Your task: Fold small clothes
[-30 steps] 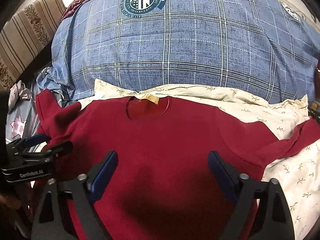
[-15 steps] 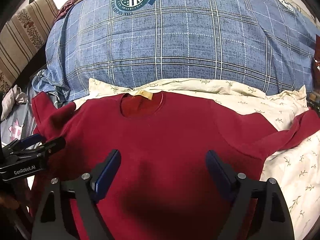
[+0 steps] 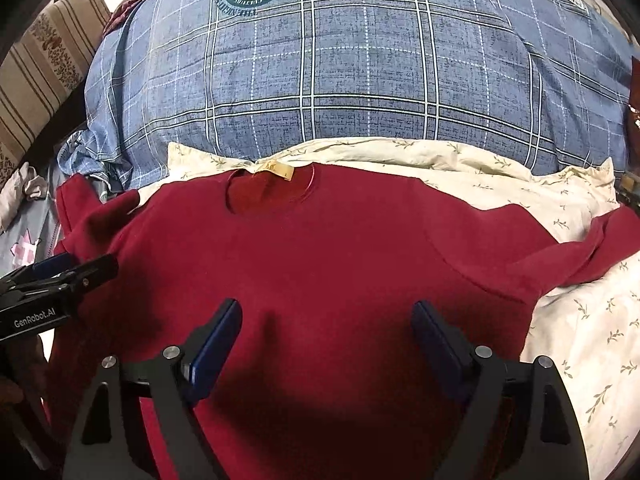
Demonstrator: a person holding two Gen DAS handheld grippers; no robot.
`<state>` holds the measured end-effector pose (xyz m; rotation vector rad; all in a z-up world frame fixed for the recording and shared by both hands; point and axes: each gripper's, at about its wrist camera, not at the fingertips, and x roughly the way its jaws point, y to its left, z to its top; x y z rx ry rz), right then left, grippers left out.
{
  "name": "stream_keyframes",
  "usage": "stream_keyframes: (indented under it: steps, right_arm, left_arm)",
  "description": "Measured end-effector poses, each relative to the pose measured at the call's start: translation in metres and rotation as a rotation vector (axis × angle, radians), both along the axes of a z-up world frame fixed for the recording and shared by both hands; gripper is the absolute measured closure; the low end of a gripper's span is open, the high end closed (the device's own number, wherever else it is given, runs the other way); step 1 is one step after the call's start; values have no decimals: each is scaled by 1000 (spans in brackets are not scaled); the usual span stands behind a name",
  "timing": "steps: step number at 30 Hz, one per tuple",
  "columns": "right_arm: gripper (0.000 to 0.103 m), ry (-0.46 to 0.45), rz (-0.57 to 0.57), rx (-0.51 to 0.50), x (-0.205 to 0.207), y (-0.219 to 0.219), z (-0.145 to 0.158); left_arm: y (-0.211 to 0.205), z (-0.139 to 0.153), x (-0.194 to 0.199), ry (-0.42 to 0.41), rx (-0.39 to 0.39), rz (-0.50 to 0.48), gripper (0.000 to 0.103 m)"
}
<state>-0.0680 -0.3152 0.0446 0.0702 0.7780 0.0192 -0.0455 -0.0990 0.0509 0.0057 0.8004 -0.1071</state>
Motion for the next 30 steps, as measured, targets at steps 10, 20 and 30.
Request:
stream_keyframes:
  steps: [10, 20, 30]
  right_arm:
    - [15, 9, 4, -6, 0, 2, -2]
    - [15, -5, -9, -9, 0, 3, 1]
    - [15, -13, -12, -16, -1, 6, 4]
  left_arm:
    - [2, 2, -1, 1, -18, 5, 1]
    - [2, 6, -3, -22, -32, 10, 1]
    - [0, 6, -4, -29, -15, 4, 1]
